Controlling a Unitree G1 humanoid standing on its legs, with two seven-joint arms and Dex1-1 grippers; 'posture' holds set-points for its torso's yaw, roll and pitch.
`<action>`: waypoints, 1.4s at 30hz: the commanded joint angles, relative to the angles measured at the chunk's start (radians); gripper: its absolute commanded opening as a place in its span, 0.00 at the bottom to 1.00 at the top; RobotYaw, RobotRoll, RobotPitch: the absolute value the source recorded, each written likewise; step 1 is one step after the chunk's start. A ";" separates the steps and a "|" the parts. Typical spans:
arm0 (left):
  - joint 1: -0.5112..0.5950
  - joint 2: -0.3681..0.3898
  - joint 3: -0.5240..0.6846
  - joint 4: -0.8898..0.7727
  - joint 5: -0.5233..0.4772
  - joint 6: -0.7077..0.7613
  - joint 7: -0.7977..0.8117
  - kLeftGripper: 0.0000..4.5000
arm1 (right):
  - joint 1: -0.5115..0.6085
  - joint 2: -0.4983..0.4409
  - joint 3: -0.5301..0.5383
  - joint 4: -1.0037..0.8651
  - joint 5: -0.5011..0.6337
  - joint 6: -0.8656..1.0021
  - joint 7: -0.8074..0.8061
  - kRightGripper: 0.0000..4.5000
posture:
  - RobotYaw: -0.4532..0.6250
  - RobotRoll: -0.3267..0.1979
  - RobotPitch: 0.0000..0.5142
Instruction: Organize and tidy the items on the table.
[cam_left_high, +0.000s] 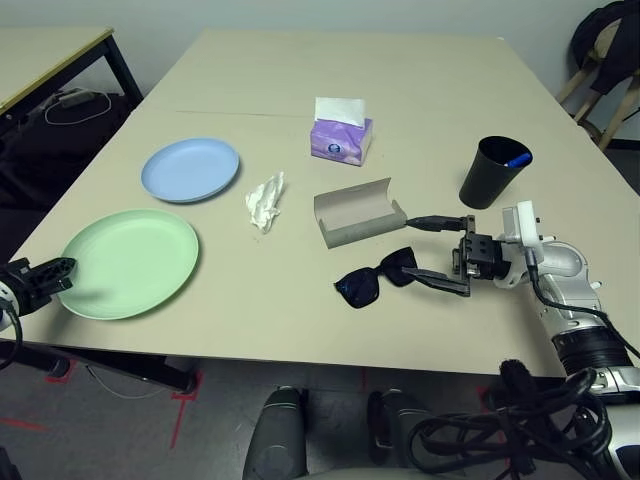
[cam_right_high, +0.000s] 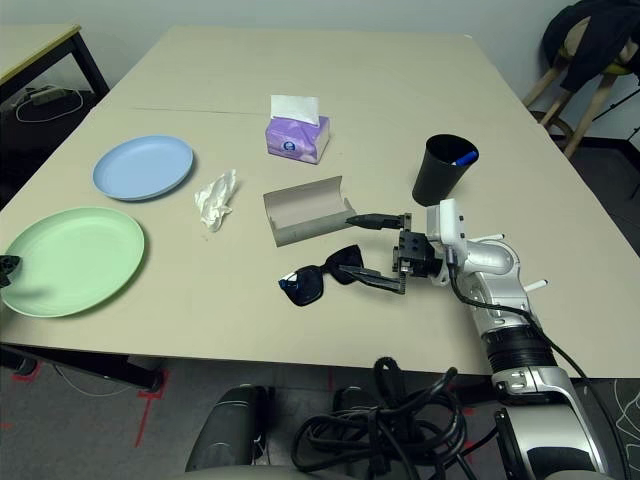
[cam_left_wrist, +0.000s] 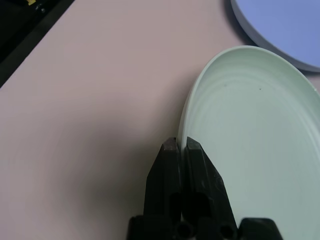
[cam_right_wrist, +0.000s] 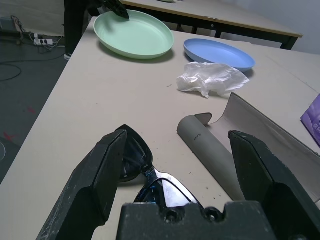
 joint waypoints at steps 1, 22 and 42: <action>-0.025 -0.023 0.015 -0.057 -0.031 0.033 0.028 0.01 | -0.008 -0.001 0.008 0.005 -0.005 -0.007 -0.003 1.00 | 0.58 0.62 0.16; -0.679 -0.236 -0.120 0.463 0.091 -0.340 0.403 0.01 | 0.003 0.009 -0.015 -0.046 0.008 0.043 -0.114 1.00 | 0.55 0.62 0.17; -0.899 -0.334 -0.145 0.824 0.120 -0.634 0.630 0.06 | 0.038 0.040 -0.023 -0.163 0.035 0.189 -0.285 1.00 | 0.53 0.62 0.18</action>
